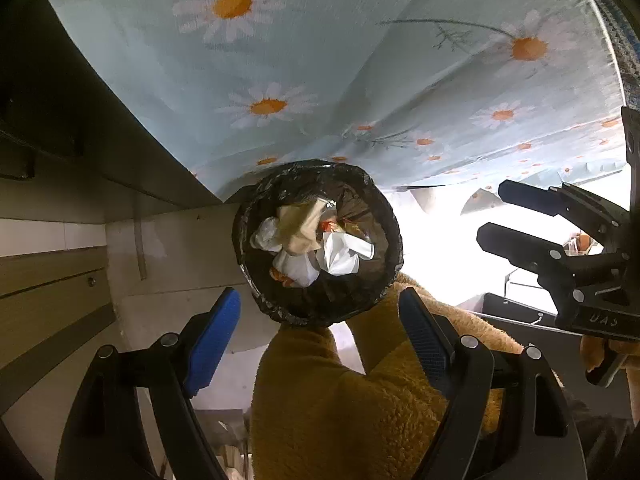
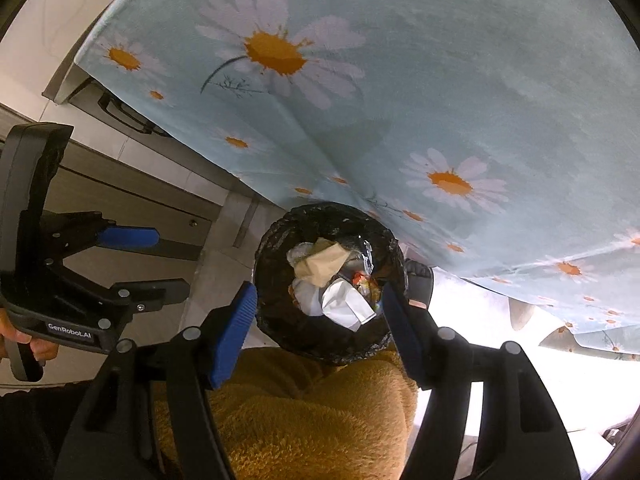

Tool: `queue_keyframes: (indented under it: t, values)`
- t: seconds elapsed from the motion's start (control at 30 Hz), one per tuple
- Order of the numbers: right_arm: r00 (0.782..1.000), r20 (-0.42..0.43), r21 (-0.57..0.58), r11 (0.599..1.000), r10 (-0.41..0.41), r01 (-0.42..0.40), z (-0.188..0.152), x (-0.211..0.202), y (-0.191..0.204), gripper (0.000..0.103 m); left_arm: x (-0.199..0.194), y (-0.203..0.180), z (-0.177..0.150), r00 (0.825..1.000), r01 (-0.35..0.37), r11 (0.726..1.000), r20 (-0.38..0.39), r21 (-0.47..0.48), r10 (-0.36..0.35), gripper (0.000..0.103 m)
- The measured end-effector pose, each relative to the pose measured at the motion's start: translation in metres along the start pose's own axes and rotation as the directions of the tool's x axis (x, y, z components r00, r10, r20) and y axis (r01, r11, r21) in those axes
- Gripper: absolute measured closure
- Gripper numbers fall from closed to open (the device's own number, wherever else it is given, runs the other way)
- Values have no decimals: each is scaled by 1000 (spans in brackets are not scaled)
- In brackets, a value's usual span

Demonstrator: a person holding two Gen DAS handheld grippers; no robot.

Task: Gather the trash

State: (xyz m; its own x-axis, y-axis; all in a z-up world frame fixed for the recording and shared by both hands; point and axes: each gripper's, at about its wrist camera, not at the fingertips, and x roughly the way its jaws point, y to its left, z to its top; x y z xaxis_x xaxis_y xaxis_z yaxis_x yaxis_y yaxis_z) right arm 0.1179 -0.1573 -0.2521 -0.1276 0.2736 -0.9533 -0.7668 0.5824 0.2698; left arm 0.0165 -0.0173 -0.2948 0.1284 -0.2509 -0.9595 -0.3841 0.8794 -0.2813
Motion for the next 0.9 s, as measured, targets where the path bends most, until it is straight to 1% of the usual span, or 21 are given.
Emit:
queue_keyframes:
  t: [0.27,0.33,0.4,0.5,0.57,0.63,0.7,0.73,0.8,0.9]
  values:
    - [999,40,30,1000,-1,0,-1,-26,7,38,-22,-3,-2,999,15,1000,37,-4,-15,24]
    - [998,64,41,999,-4,1,-1,-38,11,38,-33,-4,-1,998,21,1000,56,-3,-21,24]
    - [996,94,56,998,-8,2,0,-53,14,33,-47,-8,0,996,36,999,80,11,-37,24]
    - [989,146,86,996,4,-17,1,-80,17,31,-76,-16,5,991,27,999,129,39,-32,24]
    - [983,185,91,995,12,-30,3,-98,19,28,-91,-21,7,988,24,998,150,51,-32,23]
    - [976,219,85,996,-3,-16,6,-115,21,23,-111,-27,10,982,12,998,185,64,-24,20]
    - [967,253,76,997,-10,-9,8,-133,23,18,-129,-32,14,976,-2,998,219,58,-11,20]
    - [960,278,75,997,-19,-2,10,-145,22,17,-137,-35,16,972,-3,998,233,56,-10,20]
    - [948,318,82,997,-31,5,11,-161,21,9,-153,-41,20,964,-2,998,265,62,-14,20]
    - [926,375,90,996,-35,1,16,-188,14,7,-178,-55,28,946,-31,998,323,63,9,20]
